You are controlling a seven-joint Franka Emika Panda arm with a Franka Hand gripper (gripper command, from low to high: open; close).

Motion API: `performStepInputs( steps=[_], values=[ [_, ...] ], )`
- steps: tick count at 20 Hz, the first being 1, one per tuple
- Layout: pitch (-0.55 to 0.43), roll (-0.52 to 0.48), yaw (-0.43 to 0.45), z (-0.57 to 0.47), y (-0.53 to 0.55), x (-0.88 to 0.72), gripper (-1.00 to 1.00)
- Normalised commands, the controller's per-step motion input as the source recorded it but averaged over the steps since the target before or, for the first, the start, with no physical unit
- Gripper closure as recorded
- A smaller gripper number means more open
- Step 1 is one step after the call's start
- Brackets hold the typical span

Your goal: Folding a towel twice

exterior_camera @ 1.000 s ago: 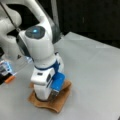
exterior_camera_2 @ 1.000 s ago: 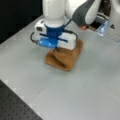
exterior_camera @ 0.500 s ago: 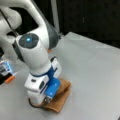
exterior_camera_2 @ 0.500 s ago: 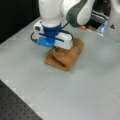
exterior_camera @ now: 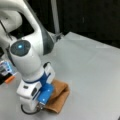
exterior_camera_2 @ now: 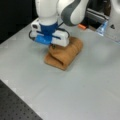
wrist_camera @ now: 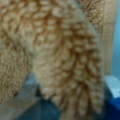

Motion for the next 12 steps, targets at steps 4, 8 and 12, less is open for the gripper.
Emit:
performStepInputs(
  steps=[4,8,12],
  values=[
    [-0.102,0.105,-0.067,-0.08,-0.08,0.17,1.0],
    [-0.116,0.096,-0.049,-0.03,-0.05,0.19,1.0],
    [-0.112,0.097,-0.047,-0.03,-0.06,0.14,1.0]
  ],
)
